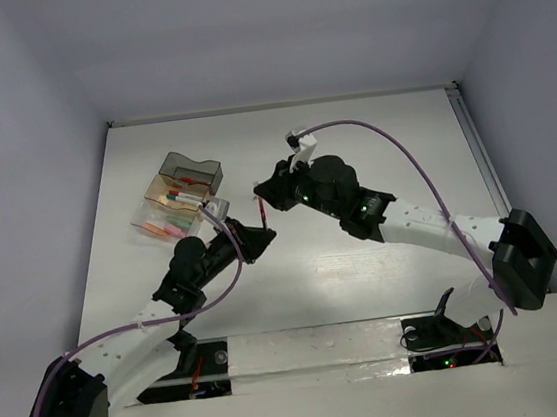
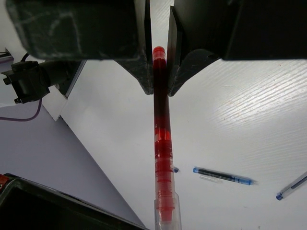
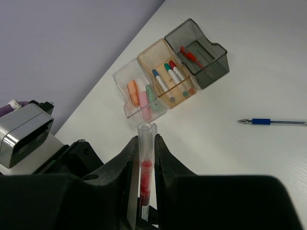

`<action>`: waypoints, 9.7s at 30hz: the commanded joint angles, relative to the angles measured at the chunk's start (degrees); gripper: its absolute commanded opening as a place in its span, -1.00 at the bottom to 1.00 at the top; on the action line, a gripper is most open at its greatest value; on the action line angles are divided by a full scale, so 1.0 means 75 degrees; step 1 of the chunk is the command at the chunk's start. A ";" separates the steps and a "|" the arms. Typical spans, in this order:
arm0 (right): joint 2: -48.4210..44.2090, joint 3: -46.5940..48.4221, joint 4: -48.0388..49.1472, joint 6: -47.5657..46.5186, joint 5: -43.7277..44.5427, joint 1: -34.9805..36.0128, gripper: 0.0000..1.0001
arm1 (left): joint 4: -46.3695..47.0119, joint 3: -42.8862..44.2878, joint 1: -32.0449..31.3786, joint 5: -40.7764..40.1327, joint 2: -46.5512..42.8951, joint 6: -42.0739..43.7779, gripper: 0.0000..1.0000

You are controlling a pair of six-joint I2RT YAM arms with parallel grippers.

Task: Sort the stationery into containers
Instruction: Close the pen cap on the pen, then place the pen in the storage box, then pick up the pen from the center of the board.

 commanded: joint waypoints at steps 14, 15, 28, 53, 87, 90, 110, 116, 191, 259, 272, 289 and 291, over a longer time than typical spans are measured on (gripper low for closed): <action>-0.0549 -0.1009 0.0087 -0.0183 -0.0727 0.0214 -1.00 | 0.0852 0.0325 0.0004 -0.0059 -0.0055 -0.0090 -1.00; -0.0561 -0.1091 0.0099 -0.0160 -0.0750 0.0283 -1.00 | 0.0840 0.0371 0.0004 -0.0070 -0.0055 -0.0137 -1.00; -0.1275 -0.2052 -0.0077 0.0251 -0.1043 0.0436 -1.00 | 0.0594 0.1075 0.0004 -0.0270 -0.0161 -0.0325 -1.00; -0.1264 -0.3845 0.0426 0.1375 -0.1184 0.1127 -1.00 | 0.0500 0.2797 0.0004 -0.0246 0.0472 -0.0149 -1.00; -0.2952 -0.2054 -0.1528 -0.0557 -0.0516 0.0601 -0.02 | -0.0367 0.1076 0.0004 0.0258 -0.0547 -0.0453 -1.00; -0.2695 -0.1421 -0.1542 -0.1037 -0.0785 0.0437 0.09 | -0.0484 0.0864 0.0004 0.0211 -0.0840 -0.0477 -1.00; -0.3441 -0.1334 -0.2209 -0.1297 0.0562 -0.0922 0.12 | -0.1715 0.2913 0.0752 -0.2730 0.1417 -0.1085 -1.00; -0.3924 -0.2227 -0.2327 -0.0992 0.0644 -0.1005 0.12 | -0.0825 0.3196 0.2381 -0.2320 0.2988 -0.2058 -1.00; -0.3327 -0.2956 -0.1729 -0.0968 -0.0024 -0.1075 -0.03 | -0.0355 0.2696 0.1610 -0.3013 0.1378 -0.1099 -0.20; 0.6201 0.5847 -0.7261 -0.4777 -0.1312 -0.2939 -0.46 | -0.0554 -0.0167 0.1304 -0.1359 -0.1520 -0.0137 -0.09; 0.5265 0.4371 -0.6090 -0.3818 -0.1921 -0.2939 -0.95 | -0.0520 -0.0167 0.1304 -0.1324 -0.1497 -0.0137 -0.09; 0.0566 -0.1032 0.2028 0.1293 -0.2544 -0.2599 -1.00 | 0.1717 -0.0331 0.1304 0.0819 -0.0045 -0.0852 -0.14; 0.0436 -0.1359 0.2382 0.1633 -0.2287 -0.2471 -1.00 | 0.1917 -0.0320 0.1304 0.1077 0.0236 -0.0910 -0.14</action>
